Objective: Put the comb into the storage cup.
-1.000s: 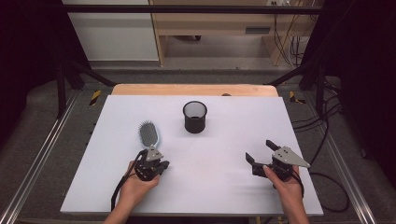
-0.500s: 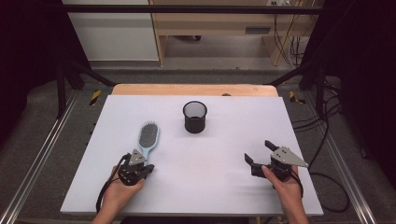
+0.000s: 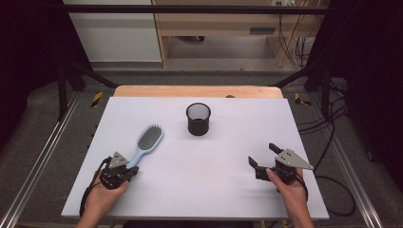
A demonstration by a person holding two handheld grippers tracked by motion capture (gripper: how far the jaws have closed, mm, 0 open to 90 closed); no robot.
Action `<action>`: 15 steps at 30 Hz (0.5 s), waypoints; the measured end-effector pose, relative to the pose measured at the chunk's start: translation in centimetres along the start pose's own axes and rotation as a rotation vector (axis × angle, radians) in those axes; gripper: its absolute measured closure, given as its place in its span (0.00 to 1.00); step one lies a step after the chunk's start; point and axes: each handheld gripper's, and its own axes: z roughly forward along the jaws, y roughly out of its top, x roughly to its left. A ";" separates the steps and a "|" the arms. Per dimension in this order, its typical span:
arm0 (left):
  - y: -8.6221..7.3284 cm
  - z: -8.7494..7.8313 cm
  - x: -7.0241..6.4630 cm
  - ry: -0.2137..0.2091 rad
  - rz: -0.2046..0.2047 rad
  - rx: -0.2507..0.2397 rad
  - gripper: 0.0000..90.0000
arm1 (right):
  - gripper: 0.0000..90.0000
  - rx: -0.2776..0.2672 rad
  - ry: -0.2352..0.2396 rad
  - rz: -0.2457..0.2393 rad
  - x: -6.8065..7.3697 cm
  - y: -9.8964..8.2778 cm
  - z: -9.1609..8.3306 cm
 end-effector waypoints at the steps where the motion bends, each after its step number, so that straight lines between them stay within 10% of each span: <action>1: -0.1 -0.1 0.3 0.004 -0.006 -0.001 1.00 | 0.08 0.000 0.000 -0.001 0.0 0.0 0.0; 15: -0.3 -0.6 2.0 0.029 -0.025 -0.007 1.00 | 0.08 0.004 0.000 0.002 0.0 -0.1 0.0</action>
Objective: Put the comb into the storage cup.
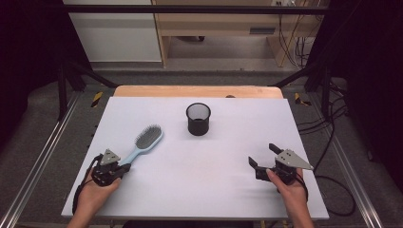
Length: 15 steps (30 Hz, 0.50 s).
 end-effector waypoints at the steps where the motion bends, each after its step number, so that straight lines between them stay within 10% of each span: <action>1: 0.0 0.0 0.0 0.001 0.001 0.001 1.00 | 0.08 0.000 0.000 0.000 0.0 0.0 0.0; 15: 1.6 -0.4 0.3 0.003 0.008 -0.013 1.00 | 0.08 0.005 0.005 0.000 0.1 0.0 0.1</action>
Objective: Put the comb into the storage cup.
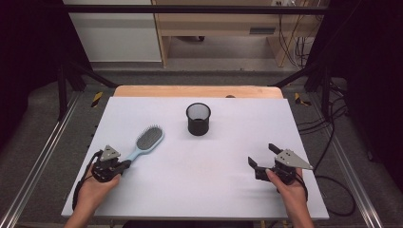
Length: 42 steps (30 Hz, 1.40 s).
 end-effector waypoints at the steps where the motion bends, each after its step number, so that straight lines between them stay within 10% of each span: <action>1: 0.2 0.0 0.1 0.002 -0.003 -0.004 1.00 | 0.08 0.000 0.001 0.000 0.0 0.0 0.0; 10: 1.7 1.2 1.2 0.035 -0.020 -0.066 0.59 | 0.07 0.002 0.005 -0.003 0.0 0.0 0.1; 22: 2.1 3.4 1.3 0.018 -0.036 -0.001 0.15 | 0.07 0.008 0.011 -0.002 0.1 0.0 0.1; 42: 2.5 4.8 1.1 0.004 -0.006 0.094 0.57 | 0.07 0.014 0.014 -0.002 0.1 0.0 0.1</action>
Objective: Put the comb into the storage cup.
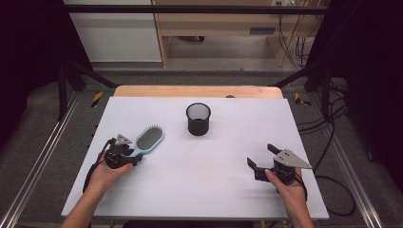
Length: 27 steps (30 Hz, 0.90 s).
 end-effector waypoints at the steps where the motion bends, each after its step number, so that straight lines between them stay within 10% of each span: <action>1: 0.1 0.0 0.0 0.002 -0.003 -0.001 0.59 | 0.07 0.000 0.000 0.000 0.0 0.0 0.0; 27: 0.3 -0.1 -0.3 -0.009 0.029 0.007 0.77 | 0.07 0.001 0.004 0.001 0.0 0.0 0.0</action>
